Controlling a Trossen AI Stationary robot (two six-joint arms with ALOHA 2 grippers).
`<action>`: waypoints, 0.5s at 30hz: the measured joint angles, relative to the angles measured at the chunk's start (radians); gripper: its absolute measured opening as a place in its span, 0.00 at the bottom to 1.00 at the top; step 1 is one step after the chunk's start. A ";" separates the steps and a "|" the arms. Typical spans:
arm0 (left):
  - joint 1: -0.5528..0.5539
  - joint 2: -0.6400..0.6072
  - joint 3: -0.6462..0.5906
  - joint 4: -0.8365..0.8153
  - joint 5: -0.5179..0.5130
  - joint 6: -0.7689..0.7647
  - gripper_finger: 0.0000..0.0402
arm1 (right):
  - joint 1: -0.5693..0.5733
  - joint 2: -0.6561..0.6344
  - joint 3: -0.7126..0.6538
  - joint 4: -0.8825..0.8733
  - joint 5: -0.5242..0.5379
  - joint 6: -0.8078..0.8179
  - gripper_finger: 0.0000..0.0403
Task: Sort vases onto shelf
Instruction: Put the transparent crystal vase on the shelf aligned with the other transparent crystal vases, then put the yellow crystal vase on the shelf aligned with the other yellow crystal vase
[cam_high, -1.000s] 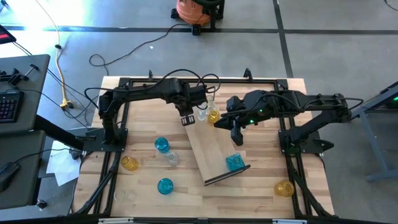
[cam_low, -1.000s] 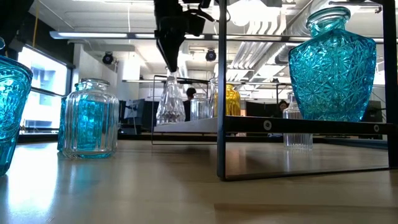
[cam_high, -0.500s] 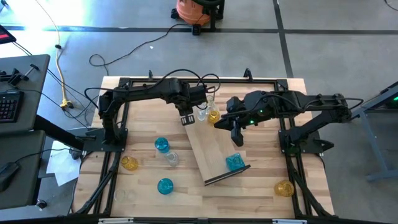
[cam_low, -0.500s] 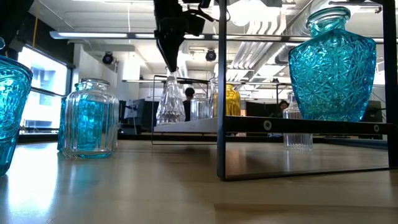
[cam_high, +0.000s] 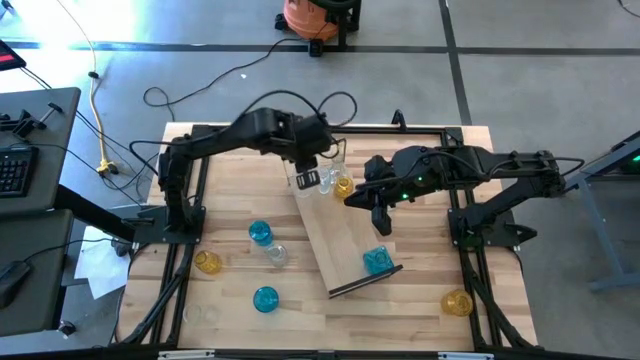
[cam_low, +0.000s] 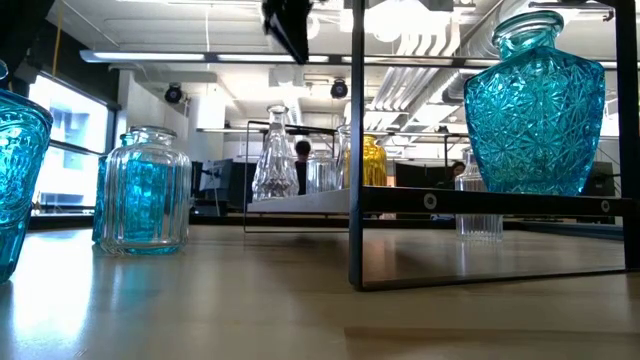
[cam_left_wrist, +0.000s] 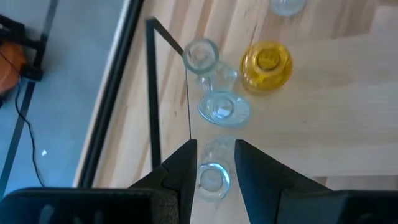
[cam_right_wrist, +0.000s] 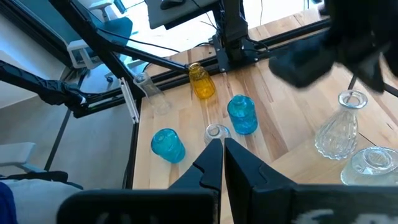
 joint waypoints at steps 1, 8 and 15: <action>-0.002 0.000 0.030 -0.023 0.000 -0.001 0.25 | 0.000 0.000 0.000 -0.001 0.001 0.000 0.00; -0.006 -0.050 0.204 -0.145 -0.013 -0.058 0.25 | -0.003 0.000 0.000 -0.098 0.120 -0.004 0.00; -0.005 -0.216 0.161 -0.017 -0.072 -0.152 0.25 | -0.062 0.000 0.000 -0.324 0.223 -0.091 0.00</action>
